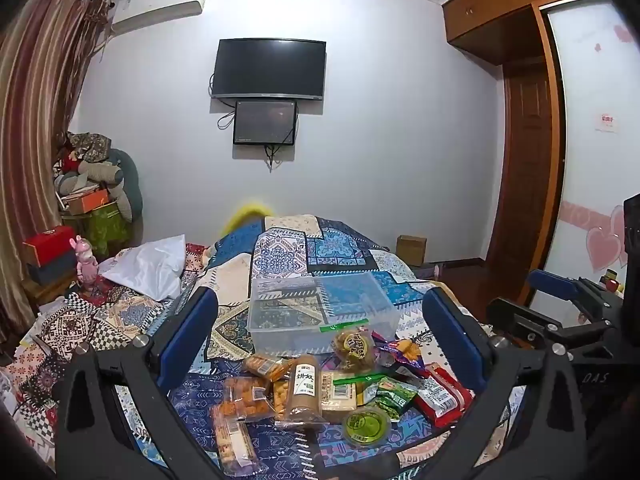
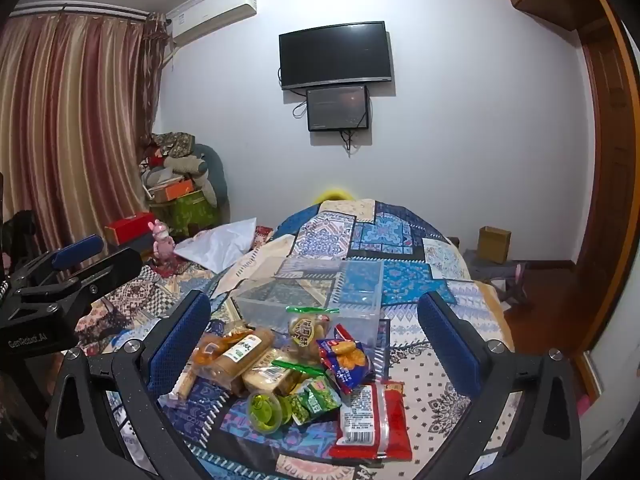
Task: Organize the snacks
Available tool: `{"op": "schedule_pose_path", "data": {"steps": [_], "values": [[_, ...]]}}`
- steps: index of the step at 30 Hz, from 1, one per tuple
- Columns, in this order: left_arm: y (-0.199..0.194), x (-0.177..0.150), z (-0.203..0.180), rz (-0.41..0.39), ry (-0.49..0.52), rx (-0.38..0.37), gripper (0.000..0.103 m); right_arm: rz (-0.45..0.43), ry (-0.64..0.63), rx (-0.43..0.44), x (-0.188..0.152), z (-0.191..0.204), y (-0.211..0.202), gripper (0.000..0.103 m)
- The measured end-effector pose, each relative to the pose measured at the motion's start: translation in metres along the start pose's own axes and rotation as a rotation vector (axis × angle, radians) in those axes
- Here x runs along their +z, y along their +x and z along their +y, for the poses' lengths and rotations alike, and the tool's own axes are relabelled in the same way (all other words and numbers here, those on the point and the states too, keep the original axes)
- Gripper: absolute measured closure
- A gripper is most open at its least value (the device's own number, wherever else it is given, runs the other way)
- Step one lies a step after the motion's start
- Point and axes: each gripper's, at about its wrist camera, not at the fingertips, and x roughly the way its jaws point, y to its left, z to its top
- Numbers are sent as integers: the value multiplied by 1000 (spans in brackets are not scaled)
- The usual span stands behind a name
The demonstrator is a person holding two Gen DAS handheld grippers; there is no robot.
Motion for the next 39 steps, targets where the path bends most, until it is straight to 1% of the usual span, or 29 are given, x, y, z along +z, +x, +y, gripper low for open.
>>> {"op": "schedule_pose_path", "data": {"steps": [2,6,12,25,33,39], "values": [[5,2,-5,19,15,1,0,-3,1,-2,0,-1,1,0],[-1,3,6,6,-33,-10,0,-1,-2,-5,-1,-2,1,0],[3,-1,6,15,-30,-5,0,0,-5,-6,0,3,-3,0],[5,-5,6,18,-26,12,0,14,9,3,-1,-1,1,0],[6,-7,1,28,-2,3,0,16,8,4,-1,-2,3,0],[5,-7,1,31,-3,-1,0,19,10,4,-2,-2,3,0]]}}
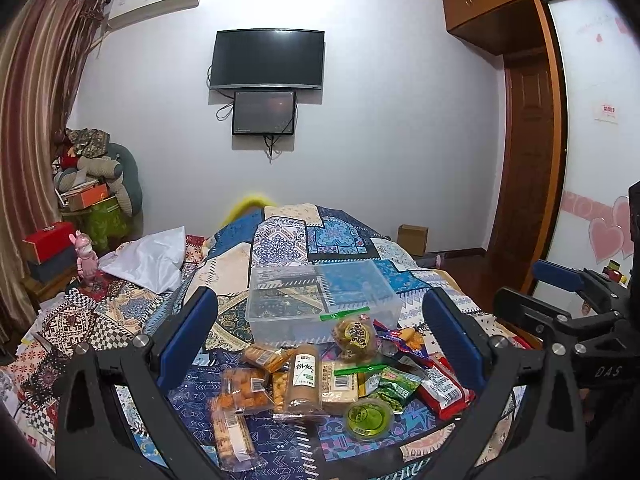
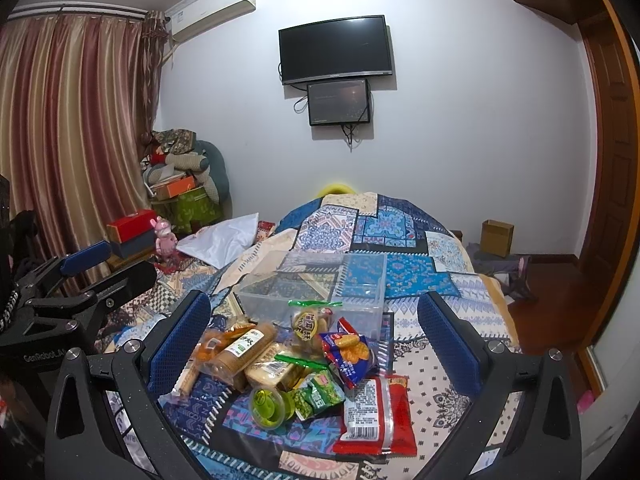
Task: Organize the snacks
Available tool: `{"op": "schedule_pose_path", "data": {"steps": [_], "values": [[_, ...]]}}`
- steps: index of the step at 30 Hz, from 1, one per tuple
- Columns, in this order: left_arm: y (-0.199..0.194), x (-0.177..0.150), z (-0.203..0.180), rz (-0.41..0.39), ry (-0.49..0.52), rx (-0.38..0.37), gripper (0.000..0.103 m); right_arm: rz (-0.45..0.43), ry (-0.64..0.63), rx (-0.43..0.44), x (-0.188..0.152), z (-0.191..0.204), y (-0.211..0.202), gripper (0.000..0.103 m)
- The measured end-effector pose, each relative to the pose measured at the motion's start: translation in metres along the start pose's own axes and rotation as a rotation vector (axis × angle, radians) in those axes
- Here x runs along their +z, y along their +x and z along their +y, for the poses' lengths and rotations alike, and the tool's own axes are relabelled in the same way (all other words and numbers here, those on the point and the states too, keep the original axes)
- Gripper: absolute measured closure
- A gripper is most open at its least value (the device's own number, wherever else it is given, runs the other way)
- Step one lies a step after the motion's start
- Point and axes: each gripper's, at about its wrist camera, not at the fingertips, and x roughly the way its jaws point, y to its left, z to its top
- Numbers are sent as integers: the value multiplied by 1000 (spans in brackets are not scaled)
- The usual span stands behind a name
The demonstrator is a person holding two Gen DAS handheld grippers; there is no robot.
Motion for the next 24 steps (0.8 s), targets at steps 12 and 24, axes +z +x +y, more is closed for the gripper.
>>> {"op": "schedule_pose_path", "data": {"steps": [12,24], "values": [[0,0,2,2,-6,3,0,2,1,0,-2,-1,0,0],[-1,0,3,-1,-9,4,0,3,2,0,-2,-1,1,0]]}}
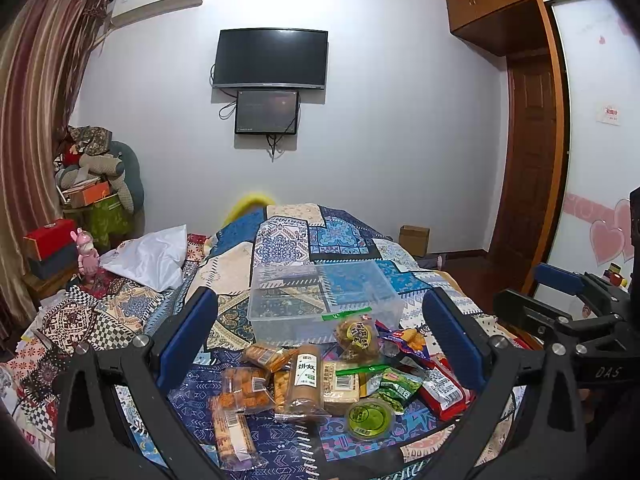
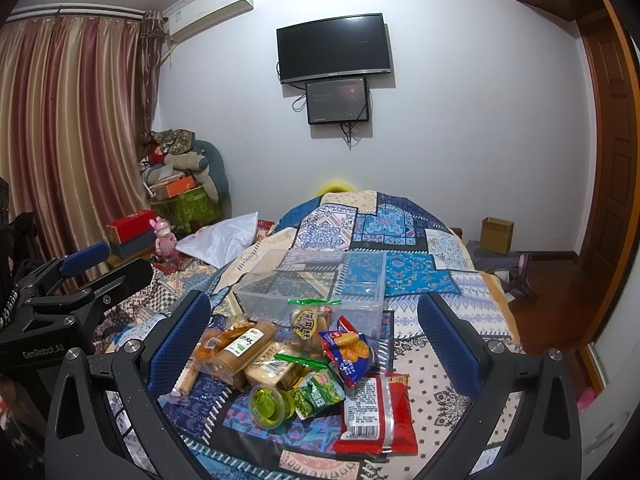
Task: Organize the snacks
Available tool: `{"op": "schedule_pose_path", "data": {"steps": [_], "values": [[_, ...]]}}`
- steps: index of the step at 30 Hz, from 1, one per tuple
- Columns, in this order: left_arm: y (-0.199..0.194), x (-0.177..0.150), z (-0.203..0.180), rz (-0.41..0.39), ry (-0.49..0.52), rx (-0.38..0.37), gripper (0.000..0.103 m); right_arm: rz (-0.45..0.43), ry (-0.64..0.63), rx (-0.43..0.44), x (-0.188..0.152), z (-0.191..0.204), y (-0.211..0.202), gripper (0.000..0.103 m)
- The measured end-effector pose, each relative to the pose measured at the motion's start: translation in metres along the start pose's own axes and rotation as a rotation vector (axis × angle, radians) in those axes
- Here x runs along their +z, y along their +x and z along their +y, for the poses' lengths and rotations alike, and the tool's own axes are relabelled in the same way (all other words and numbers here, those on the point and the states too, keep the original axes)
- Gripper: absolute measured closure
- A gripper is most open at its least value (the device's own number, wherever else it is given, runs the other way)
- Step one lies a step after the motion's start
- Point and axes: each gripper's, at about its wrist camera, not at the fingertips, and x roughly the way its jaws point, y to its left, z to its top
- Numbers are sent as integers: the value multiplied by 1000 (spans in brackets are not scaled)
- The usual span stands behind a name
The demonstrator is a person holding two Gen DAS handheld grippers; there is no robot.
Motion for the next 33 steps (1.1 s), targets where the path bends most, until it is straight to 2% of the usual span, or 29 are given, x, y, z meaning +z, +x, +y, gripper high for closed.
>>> {"op": "schedule_pose_path", "data": {"steps": [23,30,33], "values": [[7,-1,0,5,-4,8,0,9,2,2,-2,1,4,0],[28,-8,15,43,-42,2,0,36,-13,14,-6,-2,20,0],[43,-14,23,76,-77,-6,1,83,-13,4,-11,-9,37,0]]}}
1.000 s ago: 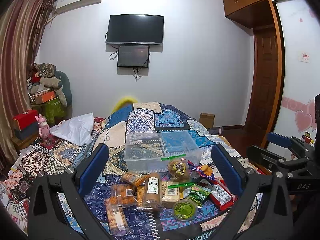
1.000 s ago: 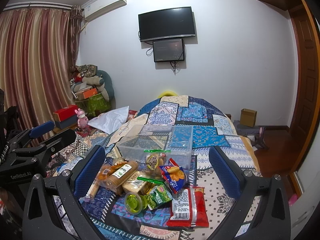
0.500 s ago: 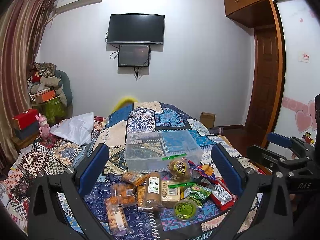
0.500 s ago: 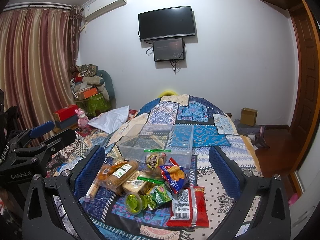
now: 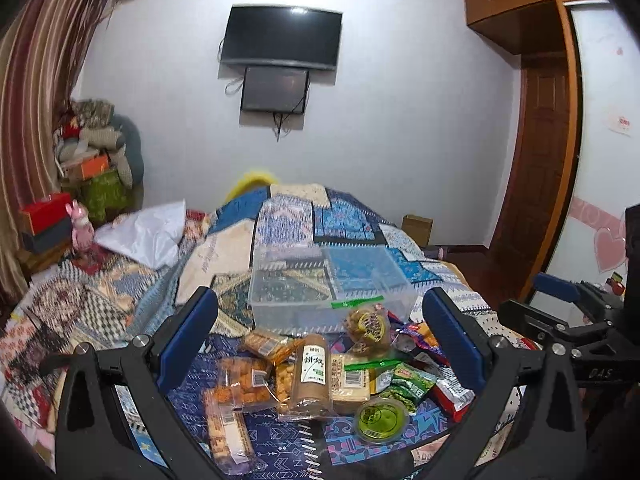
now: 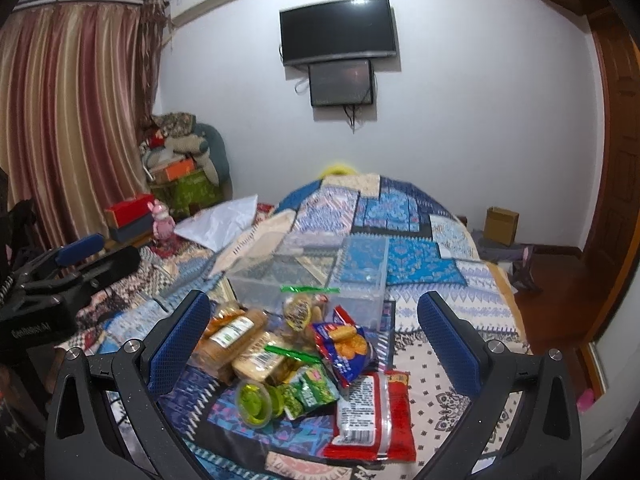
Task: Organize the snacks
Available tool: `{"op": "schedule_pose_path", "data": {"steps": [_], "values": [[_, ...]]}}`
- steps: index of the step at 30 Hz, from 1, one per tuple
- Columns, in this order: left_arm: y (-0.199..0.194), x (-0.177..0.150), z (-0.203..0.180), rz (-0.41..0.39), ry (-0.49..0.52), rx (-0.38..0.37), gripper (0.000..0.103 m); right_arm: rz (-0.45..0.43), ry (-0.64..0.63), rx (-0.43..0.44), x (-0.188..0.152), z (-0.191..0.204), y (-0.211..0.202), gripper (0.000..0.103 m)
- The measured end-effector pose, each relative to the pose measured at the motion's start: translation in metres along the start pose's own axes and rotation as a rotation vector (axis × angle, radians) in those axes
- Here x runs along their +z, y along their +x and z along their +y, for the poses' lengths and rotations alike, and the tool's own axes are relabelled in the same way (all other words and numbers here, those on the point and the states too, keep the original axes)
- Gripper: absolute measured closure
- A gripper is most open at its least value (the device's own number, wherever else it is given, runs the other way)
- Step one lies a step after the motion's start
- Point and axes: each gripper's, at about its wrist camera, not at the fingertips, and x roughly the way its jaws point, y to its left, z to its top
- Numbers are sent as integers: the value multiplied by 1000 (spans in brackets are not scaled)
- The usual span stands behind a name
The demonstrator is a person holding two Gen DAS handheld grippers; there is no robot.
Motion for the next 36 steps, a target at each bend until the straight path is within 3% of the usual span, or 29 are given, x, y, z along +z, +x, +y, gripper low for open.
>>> {"op": "schedule_pose_path", "data": {"steps": [1,3,8,12,15,17,25,26,27,29,36], "values": [[8,-2,4,22,-14,-1,3,14,5,-2,-1,-3,4,0],[25,-6,12,74,-34,0,16,53,23,-4,-5,-11,18,0],[66,-20,27,190,-53,15,25,133,57,-9,-14,-32,45,7],[101,-37,34,284,-30,33,27,206,72,-6,-23,-42,66,14],[118,-47,38,346,-35,11,27,268,95,45,-31,-48,83,24],[124,-54,38,375,-39,1,27,300,111,71,-36,-49,91,24],[143,-69,33,437,-38,-33,27,359,82,89,-46,-45,113,28],[146,-71,32,440,-38,-40,30,364,80,93,-46,-45,117,33],[148,-72,31,443,-42,-46,40,374,78,99,-46,-44,119,37],[155,-76,29,473,-50,-70,50,387,80,108,-47,-44,127,37],[169,-87,17,507,-18,-80,54,390,81,90,-48,-48,132,37]]}}
